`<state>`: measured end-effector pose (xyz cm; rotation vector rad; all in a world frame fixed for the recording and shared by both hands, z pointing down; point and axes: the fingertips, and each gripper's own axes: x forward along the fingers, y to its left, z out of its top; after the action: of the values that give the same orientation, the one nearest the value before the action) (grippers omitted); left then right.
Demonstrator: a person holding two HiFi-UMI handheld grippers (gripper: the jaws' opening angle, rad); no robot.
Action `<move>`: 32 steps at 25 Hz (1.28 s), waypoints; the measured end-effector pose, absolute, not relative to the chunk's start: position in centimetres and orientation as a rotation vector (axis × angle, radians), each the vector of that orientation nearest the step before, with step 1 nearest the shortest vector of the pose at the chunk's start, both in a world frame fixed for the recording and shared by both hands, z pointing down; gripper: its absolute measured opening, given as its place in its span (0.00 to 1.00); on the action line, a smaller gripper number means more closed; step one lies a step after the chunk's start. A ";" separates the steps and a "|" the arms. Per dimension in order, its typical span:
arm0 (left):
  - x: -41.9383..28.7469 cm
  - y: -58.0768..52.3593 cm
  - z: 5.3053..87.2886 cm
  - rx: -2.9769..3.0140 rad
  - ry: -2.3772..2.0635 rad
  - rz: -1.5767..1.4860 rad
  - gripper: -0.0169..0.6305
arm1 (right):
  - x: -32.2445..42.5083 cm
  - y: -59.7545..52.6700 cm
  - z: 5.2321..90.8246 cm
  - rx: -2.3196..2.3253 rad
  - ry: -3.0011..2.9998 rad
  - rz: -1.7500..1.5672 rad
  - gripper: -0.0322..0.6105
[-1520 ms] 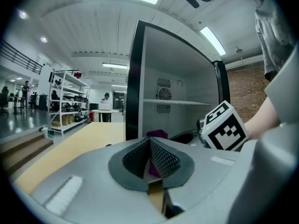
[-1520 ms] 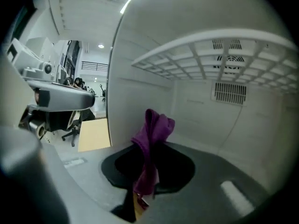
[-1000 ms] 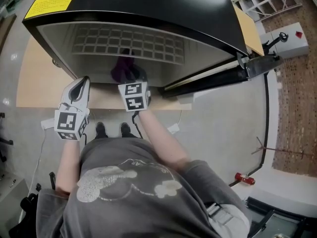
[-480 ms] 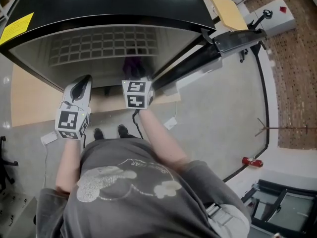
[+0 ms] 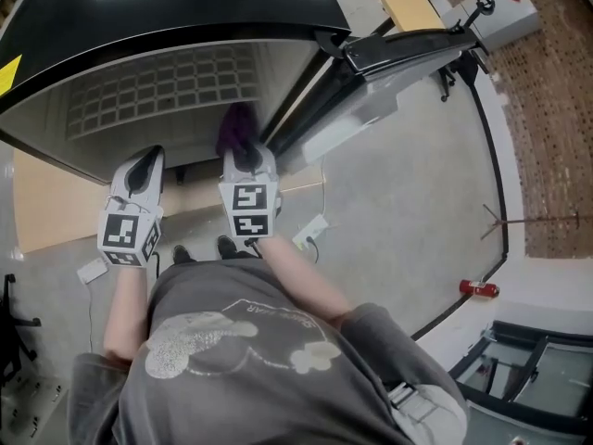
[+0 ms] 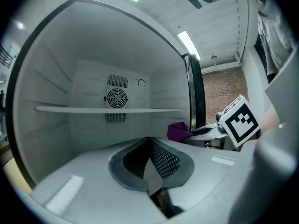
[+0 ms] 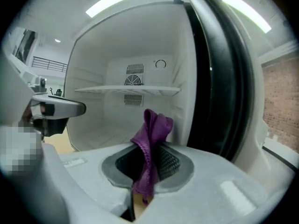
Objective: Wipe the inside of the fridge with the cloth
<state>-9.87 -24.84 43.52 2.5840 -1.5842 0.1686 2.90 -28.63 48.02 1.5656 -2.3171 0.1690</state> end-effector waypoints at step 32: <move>-17.5 -2.7 40.6 2.539 -1.690 0.116 0.05 | 0.5 -9.4 46.5 1.604 -2.369 0.095 0.12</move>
<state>-17.49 -2.74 40.62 2.5389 -1.6904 0.1160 0.51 -9.39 46.53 1.6043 -2.3687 0.0955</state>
